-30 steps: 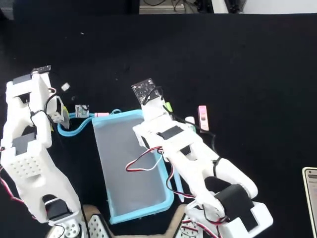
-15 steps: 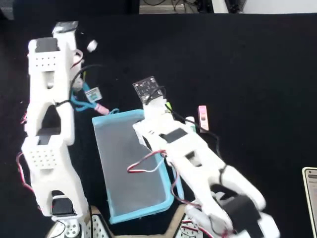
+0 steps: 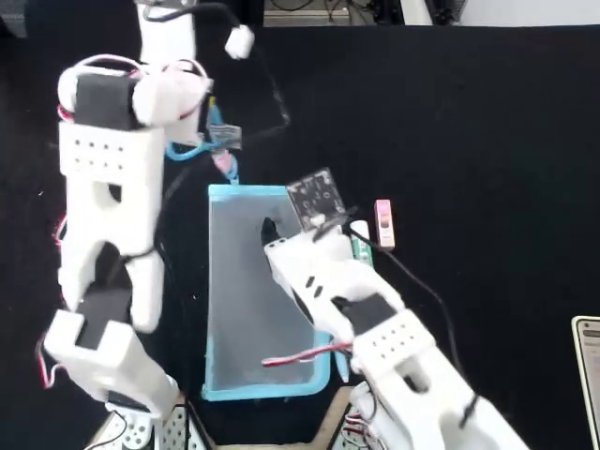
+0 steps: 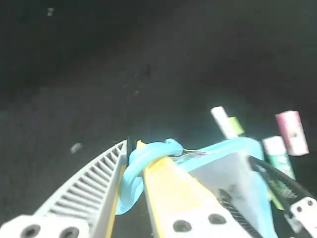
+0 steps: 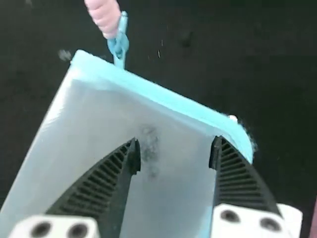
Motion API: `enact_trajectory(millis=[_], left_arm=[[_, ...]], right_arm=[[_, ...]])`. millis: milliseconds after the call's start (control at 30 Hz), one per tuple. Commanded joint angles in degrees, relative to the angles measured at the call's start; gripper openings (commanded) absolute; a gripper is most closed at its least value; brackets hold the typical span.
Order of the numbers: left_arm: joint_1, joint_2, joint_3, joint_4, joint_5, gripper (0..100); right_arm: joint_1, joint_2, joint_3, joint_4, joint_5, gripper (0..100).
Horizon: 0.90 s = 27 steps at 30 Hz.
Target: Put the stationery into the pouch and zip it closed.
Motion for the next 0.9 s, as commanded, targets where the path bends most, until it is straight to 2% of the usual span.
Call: enact_trajectory(millis=[0,133,233,400,667,867], left_arm=[[6.99,-6.15,-0.92,0.00,0.18,3],[11.21,-6.51,-1.10,0.00,0.18,3],[13.76,-6.51,-1.10,0.00,0.18,3],[19.12,-6.51,-6.99,0.18,0.44,3],[23.16,-6.59,-14.11,0.18,0.62,3],[23.16,-12.40,-15.08,0.26,0.53,3]], right_arm=[[2.73,-9.98,0.84,1.49,0.09,24.0],[6.33,-22.55,0.75,8.62,0.00,24.3],[5.80,-32.40,-0.22,14.86,0.44,24.6],[3.60,-41.80,-0.57,22.42,0.26,37.6],[3.87,-42.33,-0.75,20.75,0.44,39.5],[8.00,-41.89,-5.67,18.37,0.53,39.5]])
